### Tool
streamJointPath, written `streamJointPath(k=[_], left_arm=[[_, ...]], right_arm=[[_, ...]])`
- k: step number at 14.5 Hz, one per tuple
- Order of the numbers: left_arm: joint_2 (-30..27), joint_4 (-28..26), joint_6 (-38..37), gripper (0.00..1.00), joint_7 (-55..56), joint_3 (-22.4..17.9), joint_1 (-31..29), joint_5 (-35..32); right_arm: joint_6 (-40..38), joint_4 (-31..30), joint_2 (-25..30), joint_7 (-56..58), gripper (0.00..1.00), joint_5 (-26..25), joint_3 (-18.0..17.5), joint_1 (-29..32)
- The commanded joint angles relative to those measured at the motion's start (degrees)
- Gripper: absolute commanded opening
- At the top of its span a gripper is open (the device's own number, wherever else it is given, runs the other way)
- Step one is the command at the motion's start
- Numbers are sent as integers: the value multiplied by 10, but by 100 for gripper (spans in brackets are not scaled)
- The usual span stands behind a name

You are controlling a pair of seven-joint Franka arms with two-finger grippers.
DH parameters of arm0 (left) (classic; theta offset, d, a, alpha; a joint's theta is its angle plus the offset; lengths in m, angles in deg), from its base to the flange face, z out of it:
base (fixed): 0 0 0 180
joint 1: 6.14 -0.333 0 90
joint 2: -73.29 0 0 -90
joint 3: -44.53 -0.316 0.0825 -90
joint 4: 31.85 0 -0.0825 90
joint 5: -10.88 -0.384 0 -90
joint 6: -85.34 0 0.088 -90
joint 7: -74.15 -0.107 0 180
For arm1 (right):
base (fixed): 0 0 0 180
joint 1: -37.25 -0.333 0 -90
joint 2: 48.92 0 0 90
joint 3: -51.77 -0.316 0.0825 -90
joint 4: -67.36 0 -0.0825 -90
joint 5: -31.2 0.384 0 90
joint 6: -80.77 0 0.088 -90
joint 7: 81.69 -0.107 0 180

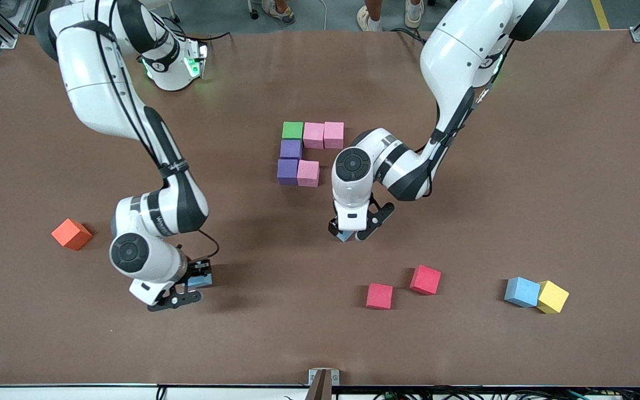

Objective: Arrange 11 blocks into digit 3
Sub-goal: 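Grasp the blue cube with the left gripper while the right gripper lifts blue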

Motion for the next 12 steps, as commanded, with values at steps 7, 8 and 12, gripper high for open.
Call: streamJointPath(k=[7,8,12], left_arm=[[18,12,57,100,19,-2,4,5],[20,12,58,100,19,-2,4,5],[26,10,64,100,13,-2,4,3]], right_arm=[[-29,-16,32,-61,27,49,2,-40],[-29,-16,32,-61,27,49,2,-41],[-31,-16,34,-64,27,49,2,-46]])
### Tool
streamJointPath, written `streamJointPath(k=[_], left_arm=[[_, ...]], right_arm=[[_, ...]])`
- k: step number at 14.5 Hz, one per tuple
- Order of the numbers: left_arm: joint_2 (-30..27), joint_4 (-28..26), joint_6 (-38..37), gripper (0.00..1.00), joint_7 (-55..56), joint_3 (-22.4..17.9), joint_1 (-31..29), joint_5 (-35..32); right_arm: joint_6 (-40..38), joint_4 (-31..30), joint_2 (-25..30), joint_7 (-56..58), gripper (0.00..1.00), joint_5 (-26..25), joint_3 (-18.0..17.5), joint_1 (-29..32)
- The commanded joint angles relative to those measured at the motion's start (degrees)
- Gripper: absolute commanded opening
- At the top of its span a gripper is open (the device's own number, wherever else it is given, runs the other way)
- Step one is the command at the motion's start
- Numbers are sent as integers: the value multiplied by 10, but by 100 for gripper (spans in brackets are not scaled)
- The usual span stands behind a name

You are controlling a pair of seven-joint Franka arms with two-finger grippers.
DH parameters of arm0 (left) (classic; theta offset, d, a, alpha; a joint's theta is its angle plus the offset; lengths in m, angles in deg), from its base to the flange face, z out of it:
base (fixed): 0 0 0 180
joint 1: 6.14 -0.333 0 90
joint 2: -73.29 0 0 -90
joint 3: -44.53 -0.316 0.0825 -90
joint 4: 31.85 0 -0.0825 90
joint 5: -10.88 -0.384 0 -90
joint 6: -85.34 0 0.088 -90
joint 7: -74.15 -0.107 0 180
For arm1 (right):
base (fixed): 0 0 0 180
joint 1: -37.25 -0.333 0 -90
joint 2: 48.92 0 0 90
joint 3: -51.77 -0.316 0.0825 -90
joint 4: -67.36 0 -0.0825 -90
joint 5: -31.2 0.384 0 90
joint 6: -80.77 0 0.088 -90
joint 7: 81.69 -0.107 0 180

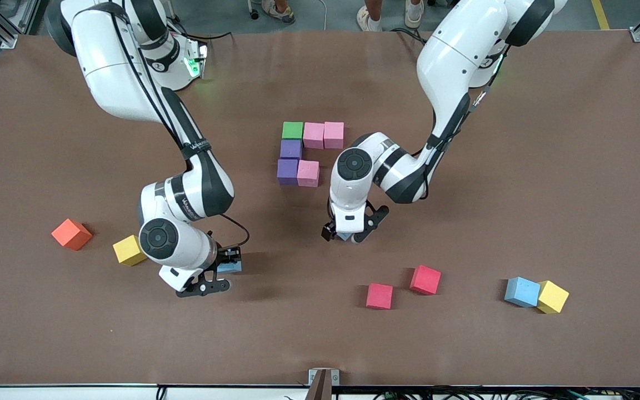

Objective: Arrange 11 blocks into digit 3
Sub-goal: 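Carry both blue cubes toward the cube column with both grippers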

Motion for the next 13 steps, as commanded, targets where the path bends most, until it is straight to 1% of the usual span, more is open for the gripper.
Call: streamJointPath(k=[1,5,8,11,13], left_arm=[[10,7,8,100,-9,-3,1,-1],[10,4,7,100,-25,-2,-3,-6],[10,4,7,100,-26,-2,-3,-6],[9,2,6,100,-25,-3,-4,-6],[10,1,7,100,-26,-3,-5,-7]], right_arm=[[-4,-16,17,-11,27,4,2,-5],[-5,-17,17,-11,27,4,2,-10],[-4,-45,28,-44,27,5,2,-24],[10,-107,60,-86,27,5,1,-52],[16,-135,77,-120,27,6,1,-67]])
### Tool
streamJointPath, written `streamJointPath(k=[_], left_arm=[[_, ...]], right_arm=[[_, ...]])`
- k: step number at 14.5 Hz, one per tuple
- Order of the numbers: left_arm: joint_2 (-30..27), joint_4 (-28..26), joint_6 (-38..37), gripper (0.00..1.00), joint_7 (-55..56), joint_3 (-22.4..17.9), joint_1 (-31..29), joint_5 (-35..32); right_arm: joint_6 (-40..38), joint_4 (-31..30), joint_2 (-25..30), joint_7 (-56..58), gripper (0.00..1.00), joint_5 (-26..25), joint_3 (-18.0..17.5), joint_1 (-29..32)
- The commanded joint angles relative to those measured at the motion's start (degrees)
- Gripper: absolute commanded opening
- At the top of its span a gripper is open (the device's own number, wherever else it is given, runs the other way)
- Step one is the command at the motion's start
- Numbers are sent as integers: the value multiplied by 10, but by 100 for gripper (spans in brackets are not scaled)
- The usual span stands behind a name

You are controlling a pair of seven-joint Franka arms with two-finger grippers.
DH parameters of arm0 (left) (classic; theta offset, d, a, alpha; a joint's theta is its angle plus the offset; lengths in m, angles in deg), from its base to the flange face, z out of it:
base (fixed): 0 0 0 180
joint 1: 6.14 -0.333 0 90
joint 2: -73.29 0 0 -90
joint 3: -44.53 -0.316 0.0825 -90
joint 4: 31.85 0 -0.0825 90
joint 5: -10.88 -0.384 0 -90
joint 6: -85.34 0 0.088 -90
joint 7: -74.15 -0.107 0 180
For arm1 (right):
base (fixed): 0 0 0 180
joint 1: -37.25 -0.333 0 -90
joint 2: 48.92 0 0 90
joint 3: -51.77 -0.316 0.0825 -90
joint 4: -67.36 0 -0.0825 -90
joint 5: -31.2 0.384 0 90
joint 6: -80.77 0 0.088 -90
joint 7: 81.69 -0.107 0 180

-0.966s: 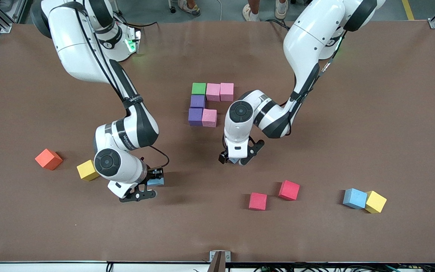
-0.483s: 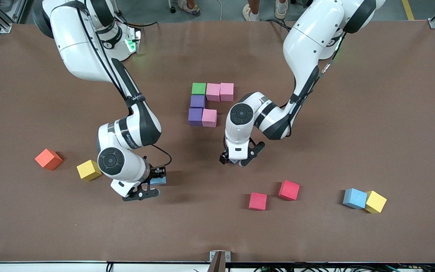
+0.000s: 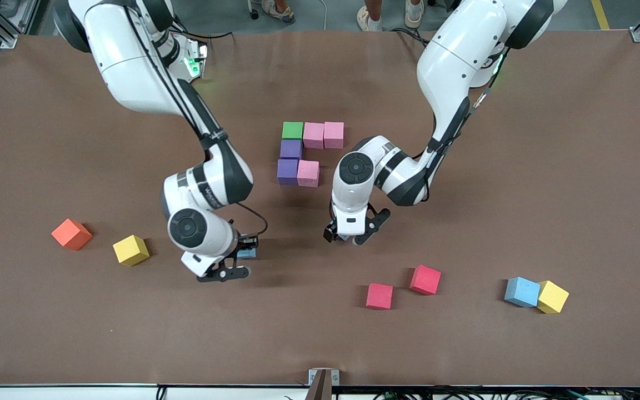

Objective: Arrange 11 blocks into digit 3
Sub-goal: 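Carry both blue cubes toward the cube column with both grippers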

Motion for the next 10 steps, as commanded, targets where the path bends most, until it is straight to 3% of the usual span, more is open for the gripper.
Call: streamJointPath(k=[1,6,7,8,9,10], left_arm=[[2,1,5,100,-7,0,0,-7],[12,5,20,100,17,1,-2,-3],[12,4,21,93,16,1,-2,-3],[12,5,21,72,17,1,-2,-2],[10,5,21,44,19,2,-2,0],[7,4,19,25,19,2,-4,2]], right_arm=[[26,-94,64,-51,27,4,1,-27],[96,-196,118,-64,27,21,0,-51],[95,-198,120,-65,27,21,0,-56],[95,-201,121,-73,27,22,0,-61],[94,-201,121,-83,27,22,0,-67],[94,-201,121,-94,27,22,-1,-72]])
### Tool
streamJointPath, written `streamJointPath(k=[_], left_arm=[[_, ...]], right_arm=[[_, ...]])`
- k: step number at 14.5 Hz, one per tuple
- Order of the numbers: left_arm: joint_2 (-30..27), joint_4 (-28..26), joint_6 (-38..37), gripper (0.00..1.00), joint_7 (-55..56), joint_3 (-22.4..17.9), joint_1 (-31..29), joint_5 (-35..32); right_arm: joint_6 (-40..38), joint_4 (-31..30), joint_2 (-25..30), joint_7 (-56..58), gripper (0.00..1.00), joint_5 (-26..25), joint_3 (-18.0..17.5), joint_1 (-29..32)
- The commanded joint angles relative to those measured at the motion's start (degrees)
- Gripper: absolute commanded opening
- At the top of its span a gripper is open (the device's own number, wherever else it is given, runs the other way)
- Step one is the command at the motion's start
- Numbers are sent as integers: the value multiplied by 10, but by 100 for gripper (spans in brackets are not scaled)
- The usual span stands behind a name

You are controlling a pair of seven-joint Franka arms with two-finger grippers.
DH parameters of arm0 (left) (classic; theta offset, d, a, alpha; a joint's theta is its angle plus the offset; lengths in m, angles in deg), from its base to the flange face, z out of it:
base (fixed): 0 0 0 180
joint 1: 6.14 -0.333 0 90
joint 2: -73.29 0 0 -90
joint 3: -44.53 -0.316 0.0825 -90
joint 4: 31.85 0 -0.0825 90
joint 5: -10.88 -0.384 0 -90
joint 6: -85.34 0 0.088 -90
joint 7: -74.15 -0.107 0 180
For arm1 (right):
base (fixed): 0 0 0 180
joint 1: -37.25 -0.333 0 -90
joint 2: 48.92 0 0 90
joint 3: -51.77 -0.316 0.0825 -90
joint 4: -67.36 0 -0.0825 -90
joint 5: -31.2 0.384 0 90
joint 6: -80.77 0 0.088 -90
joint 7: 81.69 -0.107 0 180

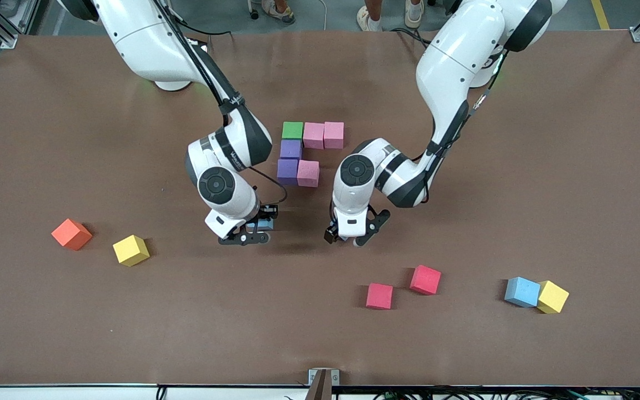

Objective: Arrange 11 blocks into digit 3
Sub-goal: 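Carry both blue cubes toward the cube column with both grippers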

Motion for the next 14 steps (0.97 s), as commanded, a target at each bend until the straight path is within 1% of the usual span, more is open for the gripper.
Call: streamJointPath(k=[1,2,3,4,6,7,9,10,13,14], left_arm=[[-3,4,-2,14,4,2,-4,2],[-10,4,-12,7,6,4,-12,5],[-18,3,-40,4,6,10,-33,19],[-33,1,-76,4,4,23,-58,44],[-45,-2,-132,3,17,51,-95,52],[-52,-4,-158,3,56,62,-111,53],[-61,-13,-189,3,139,68,-120,52],[-64,-15,-191,3,167,68,-119,53],[-82,-45,-185,3,279,71,-106,48],[-93,-59,-179,3,315,72,-94,47]], right_arm=[[11,-31,25,-36,27,7,0,-20],[12,-31,25,-45,27,7,0,-28],[13,-32,24,-55,27,7,0,-33],[14,-32,23,-63,27,7,0,-37],[15,-35,21,-76,27,7,0,-41],[16,-36,20,-83,27,7,1,-47],[27,-46,19,-88,25,7,1,-53],[35,-51,20,-95,25,7,0,-54],[64,-67,19,-109,25,7,1,-68],[68,-71,19,-111,25,7,1,-72]])
